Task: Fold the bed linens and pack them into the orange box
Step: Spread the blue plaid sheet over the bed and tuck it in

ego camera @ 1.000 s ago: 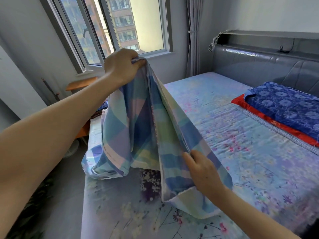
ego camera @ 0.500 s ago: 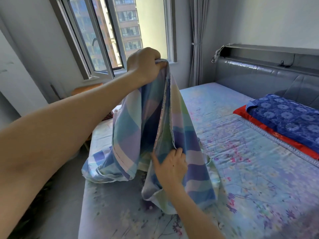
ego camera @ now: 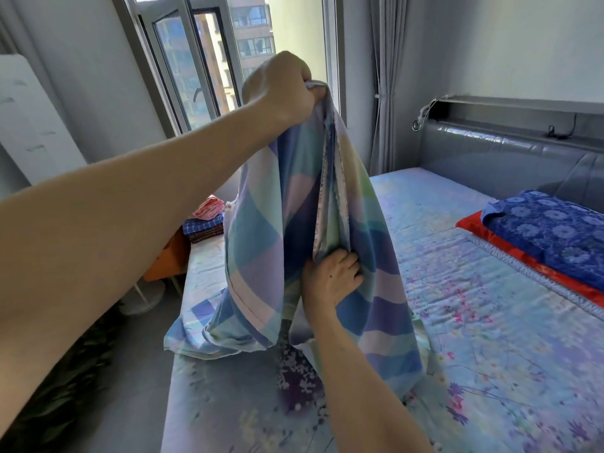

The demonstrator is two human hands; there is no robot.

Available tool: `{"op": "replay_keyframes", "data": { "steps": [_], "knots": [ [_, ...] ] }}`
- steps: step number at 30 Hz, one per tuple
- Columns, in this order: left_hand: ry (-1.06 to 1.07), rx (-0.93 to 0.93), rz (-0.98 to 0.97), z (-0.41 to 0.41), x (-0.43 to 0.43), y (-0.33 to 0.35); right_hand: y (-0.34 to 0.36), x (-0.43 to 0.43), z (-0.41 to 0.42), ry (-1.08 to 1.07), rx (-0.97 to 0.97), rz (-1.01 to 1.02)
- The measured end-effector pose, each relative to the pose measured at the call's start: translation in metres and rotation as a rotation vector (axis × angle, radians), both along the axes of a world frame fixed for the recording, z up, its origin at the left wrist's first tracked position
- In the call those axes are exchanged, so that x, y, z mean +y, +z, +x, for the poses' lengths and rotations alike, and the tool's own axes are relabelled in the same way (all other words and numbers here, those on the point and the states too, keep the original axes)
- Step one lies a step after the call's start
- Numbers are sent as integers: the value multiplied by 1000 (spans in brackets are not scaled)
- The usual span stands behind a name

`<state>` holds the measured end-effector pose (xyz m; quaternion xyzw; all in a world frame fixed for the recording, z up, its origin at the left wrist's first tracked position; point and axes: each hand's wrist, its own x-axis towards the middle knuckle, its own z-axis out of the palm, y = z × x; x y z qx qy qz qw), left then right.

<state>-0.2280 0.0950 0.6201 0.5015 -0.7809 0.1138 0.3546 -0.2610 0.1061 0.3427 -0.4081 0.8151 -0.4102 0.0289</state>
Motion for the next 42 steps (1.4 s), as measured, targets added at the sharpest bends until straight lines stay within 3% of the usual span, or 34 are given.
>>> {"op": "replay_keyframes", "data": {
  "steps": [5,8,12,16,18,21,24,28,32,35,39,42],
  "knots": [
    [8,-41,-11,37,-9,4,-10,34,-21,172,113,-228],
    [13,-75,13,74,-21,-7,-16,70,-52,274,85,-392],
    [-41,-97,62,111,-33,-44,-5,82,-102,278,7,-242],
    [-73,-74,54,127,-46,-76,-6,79,-135,249,285,-163],
    [-97,-69,55,132,-48,-90,-5,80,-146,204,321,-170],
    [-205,-45,68,147,-47,-105,11,82,-163,185,252,-206],
    [-386,-67,255,161,-41,-118,28,73,-184,202,42,-160],
    [-438,-163,495,189,-43,-149,50,64,-197,501,-60,-105],
    [-349,-266,671,220,-54,-185,69,66,-211,807,176,136],
    [-291,-365,726,221,-57,-208,49,55,-220,896,228,469],
    [-132,-319,456,217,-79,-228,-23,17,-230,681,552,730],
    [-23,-304,395,219,-86,-246,-72,-1,-237,494,414,675]
  ]
}}
